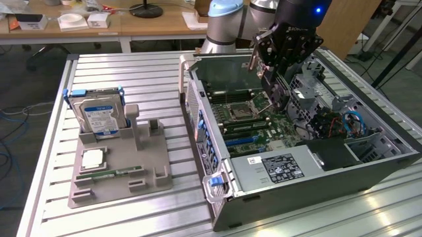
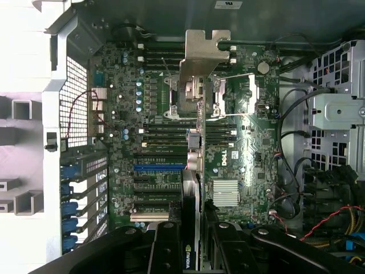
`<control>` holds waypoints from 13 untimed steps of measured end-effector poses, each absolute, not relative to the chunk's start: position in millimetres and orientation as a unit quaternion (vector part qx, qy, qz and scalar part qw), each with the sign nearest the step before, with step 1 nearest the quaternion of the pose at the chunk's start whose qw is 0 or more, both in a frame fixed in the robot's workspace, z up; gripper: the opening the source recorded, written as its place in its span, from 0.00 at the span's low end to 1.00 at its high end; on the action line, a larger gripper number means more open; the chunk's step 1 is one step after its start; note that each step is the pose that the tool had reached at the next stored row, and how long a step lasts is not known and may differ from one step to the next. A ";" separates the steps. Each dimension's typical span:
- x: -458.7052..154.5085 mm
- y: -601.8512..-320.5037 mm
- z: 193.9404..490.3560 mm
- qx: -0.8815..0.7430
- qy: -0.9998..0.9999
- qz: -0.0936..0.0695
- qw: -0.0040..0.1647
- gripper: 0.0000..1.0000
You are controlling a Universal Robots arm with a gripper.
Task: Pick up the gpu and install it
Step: 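Insert the gpu into the slot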
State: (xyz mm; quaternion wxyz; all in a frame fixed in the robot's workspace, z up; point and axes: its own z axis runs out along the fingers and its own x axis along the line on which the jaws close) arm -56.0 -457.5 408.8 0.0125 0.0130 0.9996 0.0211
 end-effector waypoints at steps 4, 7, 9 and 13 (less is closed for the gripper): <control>-54.8 -457.6 408.7 0.013 1.000 0.021 0.012 0.26; -51.8 -457.6 408.8 0.013 1.000 0.021 0.013 0.26; -50.8 -457.6 408.8 0.013 1.000 0.021 0.013 0.26; -50.8 -457.5 408.8 0.013 1.000 0.021 0.013 0.26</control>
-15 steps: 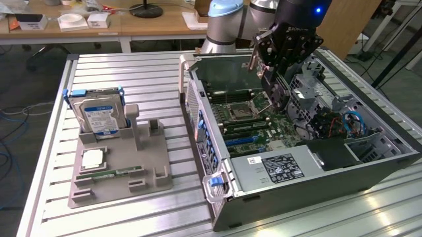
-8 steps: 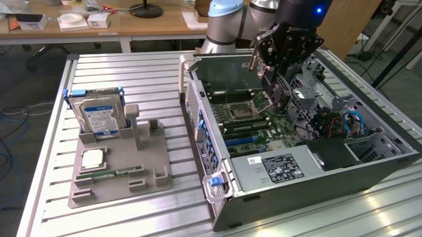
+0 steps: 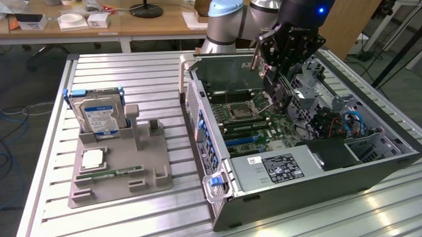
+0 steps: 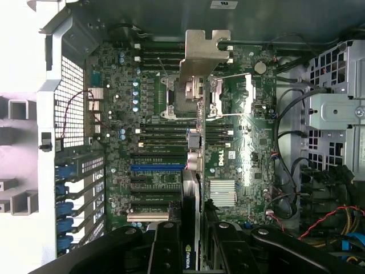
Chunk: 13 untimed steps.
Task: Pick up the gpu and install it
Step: 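Insert the gpu into the slot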
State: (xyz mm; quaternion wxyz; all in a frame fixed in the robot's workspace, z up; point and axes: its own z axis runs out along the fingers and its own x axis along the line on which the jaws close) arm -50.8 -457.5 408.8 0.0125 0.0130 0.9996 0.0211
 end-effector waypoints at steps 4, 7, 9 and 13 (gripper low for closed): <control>-50.8 -457.5 408.8 0.013 1.000 0.021 0.013 0.26; -50.8 -457.5 408.8 0.011 1.000 0.021 0.012 0.26; -50.8 -457.5 408.8 0.009 1.000 0.021 0.012 0.26; -50.7 -457.5 408.8 0.000 1.000 0.021 0.012 0.26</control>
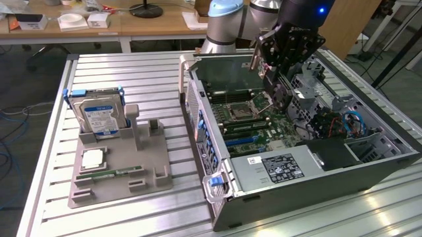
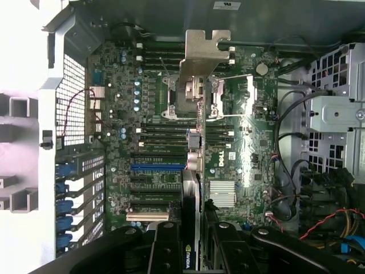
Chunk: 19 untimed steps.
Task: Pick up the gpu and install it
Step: 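Insert the gpu into the slot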
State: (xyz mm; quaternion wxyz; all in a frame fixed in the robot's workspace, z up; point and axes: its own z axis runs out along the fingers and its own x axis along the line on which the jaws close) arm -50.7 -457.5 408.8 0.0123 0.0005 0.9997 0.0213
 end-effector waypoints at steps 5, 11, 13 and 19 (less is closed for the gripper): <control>-50.8 -457.5 408.8 -0.016 1.000 0.021 0.012 0.26; -50.8 -457.5 408.8 -0.033 0.999 0.022 0.012 0.26; -50.8 -457.5 408.8 -0.038 0.999 0.022 0.011 0.26; -50.7 -457.5 408.8 -0.052 0.998 0.022 0.011 0.26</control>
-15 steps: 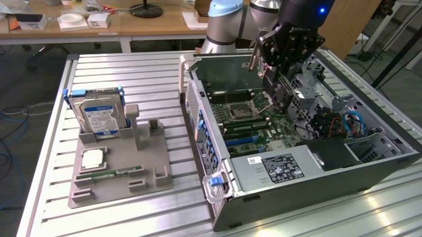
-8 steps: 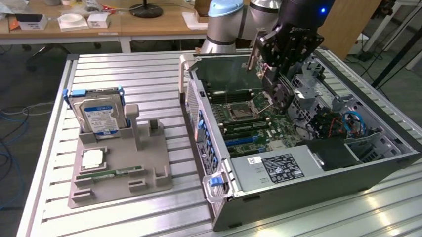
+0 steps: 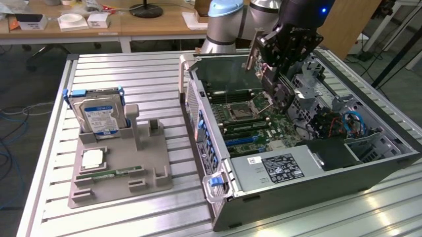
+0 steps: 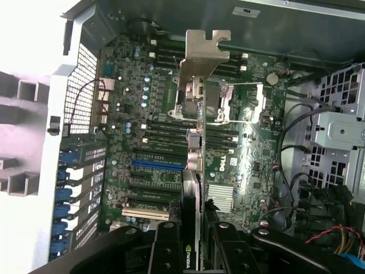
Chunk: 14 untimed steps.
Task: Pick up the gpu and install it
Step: 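Insert the gpu into the slot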
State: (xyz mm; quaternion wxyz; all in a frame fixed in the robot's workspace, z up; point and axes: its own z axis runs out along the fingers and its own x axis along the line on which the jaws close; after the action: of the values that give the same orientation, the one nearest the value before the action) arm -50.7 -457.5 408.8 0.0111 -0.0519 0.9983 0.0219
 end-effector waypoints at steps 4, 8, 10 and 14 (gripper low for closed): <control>-50.8 -457.5 408.8 -0.061 0.998 0.022 0.011 0.26; -50.8 -457.5 408.8 -0.073 0.997 0.022 0.011 0.26; -50.8 -457.5 408.8 -0.080 0.996 0.022 0.010 0.26; -50.8 -457.5 408.8 -0.099 0.995 0.022 0.010 0.26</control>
State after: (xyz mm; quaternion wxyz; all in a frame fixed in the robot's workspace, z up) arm -50.8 -457.5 408.8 0.0101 -0.0993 0.9948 0.0224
